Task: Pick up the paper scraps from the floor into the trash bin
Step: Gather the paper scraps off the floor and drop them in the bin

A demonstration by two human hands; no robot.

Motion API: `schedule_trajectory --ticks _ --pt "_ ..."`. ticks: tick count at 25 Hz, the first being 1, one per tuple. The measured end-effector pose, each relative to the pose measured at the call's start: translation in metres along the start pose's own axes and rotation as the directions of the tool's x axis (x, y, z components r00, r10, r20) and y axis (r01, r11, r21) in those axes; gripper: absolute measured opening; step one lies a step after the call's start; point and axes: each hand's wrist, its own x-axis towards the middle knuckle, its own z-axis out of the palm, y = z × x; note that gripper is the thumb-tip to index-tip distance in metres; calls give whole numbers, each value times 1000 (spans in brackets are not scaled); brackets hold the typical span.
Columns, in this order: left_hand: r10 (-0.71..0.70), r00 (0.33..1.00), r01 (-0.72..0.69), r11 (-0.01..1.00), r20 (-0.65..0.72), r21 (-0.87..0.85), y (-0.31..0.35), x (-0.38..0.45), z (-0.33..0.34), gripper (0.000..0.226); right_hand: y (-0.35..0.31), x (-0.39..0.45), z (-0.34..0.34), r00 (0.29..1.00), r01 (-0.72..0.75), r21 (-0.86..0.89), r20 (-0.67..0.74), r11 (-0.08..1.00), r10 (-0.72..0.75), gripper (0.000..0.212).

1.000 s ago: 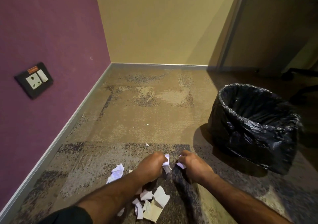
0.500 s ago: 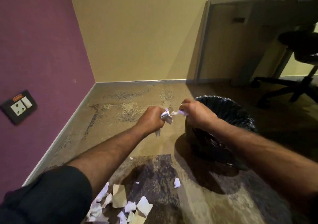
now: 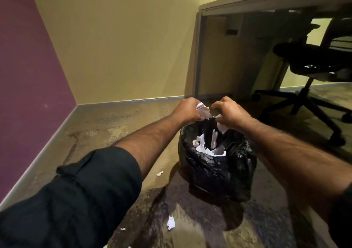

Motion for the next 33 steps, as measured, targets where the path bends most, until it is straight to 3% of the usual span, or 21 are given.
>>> schedule_trajectory --ticks 4,6,8,10,13,18,23,28,33 --pt "1 1000 -1 999 7 -47 -5 16 8 36 15 1 2 999 5 -21 -37 1000 -6 33" --pt "11 1000 -9 995 20 -101 -8 15 9 55 13 1 5 998 -7 -32 -60 999 5 28" --pt "14 997 0 981 74 -192 -14 10 10 77 6 3 13 997 -31 -35 -71 999 28 34" --pt "30 991 2 971 127 -241 -22 4 11 84 -3 4 23 998 -46 -44 -45 998 44 45" --pt "44 992 -11 967 122 -256 -40 -1 12 81 -16 5 34 999 -42 -56 -6 998 42 50" --pt "-47 998 54 979 41 -199 -93 -21 -1 72 -57 6 60 1000 -6 -39 2 999 6 48" --pt "-212 977 211 974 -1 -87 -186 -60 -11 70 -123 5 111 993 112 19 40 993 -113 43" --pt "-365 931 365 931 15 -29 -294 -113 -1 63 -169 -5 186 969 166 69 175 984 -176 42" --pt "-481 876 481 877 27 -4 -367 -156 42 48 -157 -25 259 920 56 54 384 997 -72 51"
